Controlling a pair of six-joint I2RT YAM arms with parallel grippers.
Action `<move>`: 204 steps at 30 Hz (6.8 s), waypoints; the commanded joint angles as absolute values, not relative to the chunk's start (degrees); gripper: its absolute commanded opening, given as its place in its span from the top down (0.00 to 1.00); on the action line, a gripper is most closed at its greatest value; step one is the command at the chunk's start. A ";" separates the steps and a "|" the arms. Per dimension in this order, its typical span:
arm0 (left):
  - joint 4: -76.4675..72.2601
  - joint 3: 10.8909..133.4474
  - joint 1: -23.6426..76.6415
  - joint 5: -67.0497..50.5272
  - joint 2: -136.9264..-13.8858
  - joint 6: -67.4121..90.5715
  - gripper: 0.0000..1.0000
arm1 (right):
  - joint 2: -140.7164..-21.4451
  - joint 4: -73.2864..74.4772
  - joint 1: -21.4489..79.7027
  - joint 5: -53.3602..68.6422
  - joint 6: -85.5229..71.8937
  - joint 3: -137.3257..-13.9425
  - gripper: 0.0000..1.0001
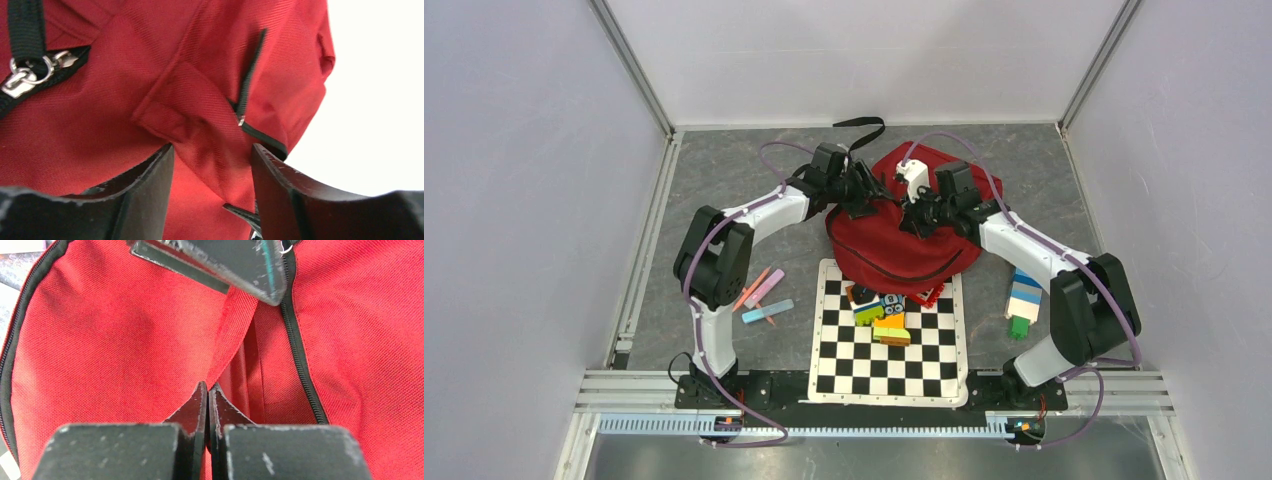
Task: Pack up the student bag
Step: Unzip the student bag at the center of the board, then pick up the stationery from the center of the board, then place the stationery in the student bag.
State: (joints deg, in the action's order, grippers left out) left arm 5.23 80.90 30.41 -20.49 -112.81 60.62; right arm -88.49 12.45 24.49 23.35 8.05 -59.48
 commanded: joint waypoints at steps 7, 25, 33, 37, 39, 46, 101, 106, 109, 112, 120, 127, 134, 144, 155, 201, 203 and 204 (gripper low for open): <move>6.68 80.46 31.38 -24.64 -115.91 58.76 0.65 | -87.00 11.74 25.66 21.14 9.06 -61.04 0.87; 8.96 82.09 31.40 -24.35 -116.09 55.18 0.98 | -87.22 21.57 25.40 -2.13 19.56 -70.56 0.40; 9.25 82.49 31.38 -24.46 -116.08 55.20 0.98 | -87.92 23.01 25.27 -4.59 21.85 -68.60 0.39; 9.18 82.90 31.38 -24.61 -116.26 55.20 0.98 | -89.24 23.07 25.31 -2.01 21.98 -68.37 0.38; 9.38 83.19 31.38 -24.60 -116.29 55.28 0.98 | -90.42 24.15 25.40 -0.74 21.90 -69.07 0.39; 9.55 83.34 31.37 -24.35 -116.01 55.20 0.98 | -91.97 20.83 25.72 -5.62 23.00 -66.12 0.42; 50.03 69.45 14.26 13.49 -86.30 21.39 0.08 | -78.36 -7.88 26.19 -17.12 8.97 -57.14 1.00; 49.73 67.42 10.63 12.51 -89.50 20.46 0.35 | -78.10 -8.16 26.12 -16.81 8.72 -56.61 1.00; 49.75 66.01 10.37 10.61 -90.77 20.20 0.36 | -77.97 -8.22 25.88 -16.84 8.54 -56.34 1.00; 49.59 64.16 10.37 9.59 -91.94 19.93 0.35 | -77.93 -8.42 25.58 -16.73 8.13 -56.09 1.00; 48.54 62.43 10.33 8.20 -95.21 19.43 0.36 | -77.70 -8.52 24.56 -16.00 7.15 -55.48 1.00; 48.26 61.52 10.36 7.05 -96.76 19.16 0.38 | -77.43 -8.78 23.63 -15.45 6.36 -55.04 1.00; 47.81 61.38 10.37 6.36 -98.69 18.48 0.41 | -77.43 -8.76 23.18 -14.68 5.63 -54.83 1.00; 47.56 63.78 10.37 6.75 -101.82 17.59 0.56 | -77.04 -8.78 22.85 -14.74 5.43 -54.59 1.00; 47.82 64.69 10.30 8.04 -100.98 17.14 0.88 | -76.94 -8.78 22.46 -14.81 5.27 -54.73 1.00; -4.26 87.19 36.46 -28.26 -112.74 85.80 0.98 | -76.72 -6.75 22.43 -7.97 1.11 -62.05 1.00; -4.69 86.00 36.81 -28.21 -112.52 86.60 0.98 | -77.14 -6.68 22.47 -8.11 1.05 -62.74 1.00; -4.91 85.35 36.99 -28.09 -112.28 86.74 0.98 | -77.32 -6.55 22.43 -8.33 1.03 -62.98 1.00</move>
